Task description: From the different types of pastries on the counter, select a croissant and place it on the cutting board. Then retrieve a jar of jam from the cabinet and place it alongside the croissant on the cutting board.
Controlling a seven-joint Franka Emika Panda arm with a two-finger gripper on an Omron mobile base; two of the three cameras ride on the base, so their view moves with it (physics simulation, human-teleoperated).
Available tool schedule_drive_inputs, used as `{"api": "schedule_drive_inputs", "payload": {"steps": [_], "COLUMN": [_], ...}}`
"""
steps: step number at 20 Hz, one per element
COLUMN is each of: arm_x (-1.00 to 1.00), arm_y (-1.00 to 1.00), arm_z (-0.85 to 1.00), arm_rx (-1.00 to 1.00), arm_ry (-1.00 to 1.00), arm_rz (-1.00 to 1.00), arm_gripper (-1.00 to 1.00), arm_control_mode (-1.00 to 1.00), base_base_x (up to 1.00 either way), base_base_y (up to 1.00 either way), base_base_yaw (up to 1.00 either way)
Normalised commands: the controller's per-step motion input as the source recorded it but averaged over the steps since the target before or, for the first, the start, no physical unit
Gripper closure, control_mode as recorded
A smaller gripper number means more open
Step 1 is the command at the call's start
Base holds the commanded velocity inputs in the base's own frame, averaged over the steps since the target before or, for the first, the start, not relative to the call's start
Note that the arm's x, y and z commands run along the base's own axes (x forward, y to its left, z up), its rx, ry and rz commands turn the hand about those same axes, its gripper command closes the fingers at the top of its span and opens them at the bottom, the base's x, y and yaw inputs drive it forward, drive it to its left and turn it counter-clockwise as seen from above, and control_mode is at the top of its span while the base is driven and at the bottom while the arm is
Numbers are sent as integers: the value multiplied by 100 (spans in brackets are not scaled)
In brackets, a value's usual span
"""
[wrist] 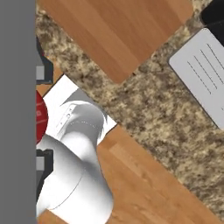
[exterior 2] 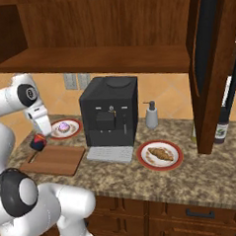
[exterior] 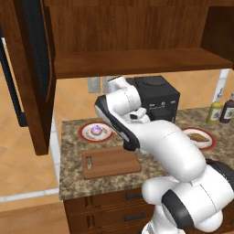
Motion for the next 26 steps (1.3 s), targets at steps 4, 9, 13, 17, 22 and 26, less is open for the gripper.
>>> {"api": "schedule_drive_inputs", "payload": {"steps": [4,9,13,17,22,26], "arm_x": [79,-52,-48,62,22,46], "arm_y": [-8,68,40,-7,22,-12], "arm_z": [-15,-39,-62,-16,-17,-30], "arm_rx": [5,0,0,1,6,-2], "arm_ry": [14,2,2,-21,-14,-31], "arm_rz": [4,5,4,1,2,10], "arm_gripper": [100,100,100,100,100,100], "arm_control_mode": [-100,-100,-100,-100,-100,-100], "base_base_x": [0,0,0,0,0,0], "base_base_y": [0,0,0,0,0,0], "base_base_yaw": [0,0,0,0,0,0]}}
